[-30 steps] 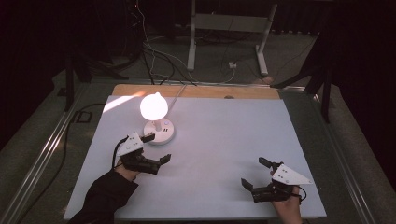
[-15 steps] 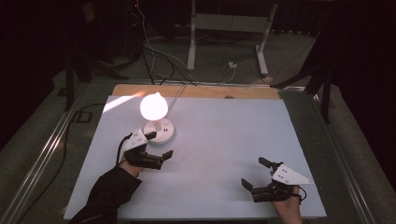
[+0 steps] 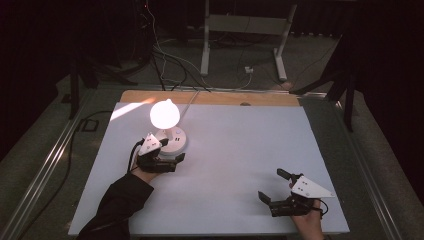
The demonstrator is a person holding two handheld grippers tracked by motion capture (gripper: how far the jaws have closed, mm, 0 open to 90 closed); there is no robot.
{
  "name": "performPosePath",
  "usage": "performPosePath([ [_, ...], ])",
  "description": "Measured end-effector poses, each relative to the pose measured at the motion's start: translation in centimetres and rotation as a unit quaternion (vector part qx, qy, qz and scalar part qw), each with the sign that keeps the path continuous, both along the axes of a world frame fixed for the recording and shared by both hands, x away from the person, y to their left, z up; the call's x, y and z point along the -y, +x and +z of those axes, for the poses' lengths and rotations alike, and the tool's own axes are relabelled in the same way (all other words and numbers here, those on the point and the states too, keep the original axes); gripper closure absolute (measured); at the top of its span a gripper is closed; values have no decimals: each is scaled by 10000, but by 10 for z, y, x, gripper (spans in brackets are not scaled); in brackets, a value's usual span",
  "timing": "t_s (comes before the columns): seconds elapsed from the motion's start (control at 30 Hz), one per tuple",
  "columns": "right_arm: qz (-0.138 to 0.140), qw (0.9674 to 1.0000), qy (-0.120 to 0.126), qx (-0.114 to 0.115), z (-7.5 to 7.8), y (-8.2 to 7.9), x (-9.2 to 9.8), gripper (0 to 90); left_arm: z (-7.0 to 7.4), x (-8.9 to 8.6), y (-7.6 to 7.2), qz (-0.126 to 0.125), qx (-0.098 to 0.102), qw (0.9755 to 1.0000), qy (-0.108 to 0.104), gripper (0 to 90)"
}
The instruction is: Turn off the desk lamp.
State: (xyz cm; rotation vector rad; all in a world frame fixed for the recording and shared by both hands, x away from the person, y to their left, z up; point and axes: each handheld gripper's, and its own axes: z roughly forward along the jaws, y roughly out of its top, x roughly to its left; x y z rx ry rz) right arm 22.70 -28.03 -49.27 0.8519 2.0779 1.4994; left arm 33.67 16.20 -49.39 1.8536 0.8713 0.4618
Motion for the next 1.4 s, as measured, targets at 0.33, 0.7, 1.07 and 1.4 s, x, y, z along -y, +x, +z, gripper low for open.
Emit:
performPosePath([
  [0.33, 10, 10000, 2, -8, 0, 0, 0, 0, -5, -5, 9, 679, -53, 9974, 249, 523],
  [0.7, 17, 10000, 2, -16, 0, 0, 0, 0, -11, 0, 18, 861, -128, 9949, 508, 814],
  [1.07, 16, 10000, -4, -31, -1, 0, 0, 0, -17, 4, 27, 784, -285, 9955, 460, 900],
  [1.4, 20, 10000, -3, -22, 0, 0, 0, 0, -21, 8, 31, 776, -320, 9951, 528, 900],
])
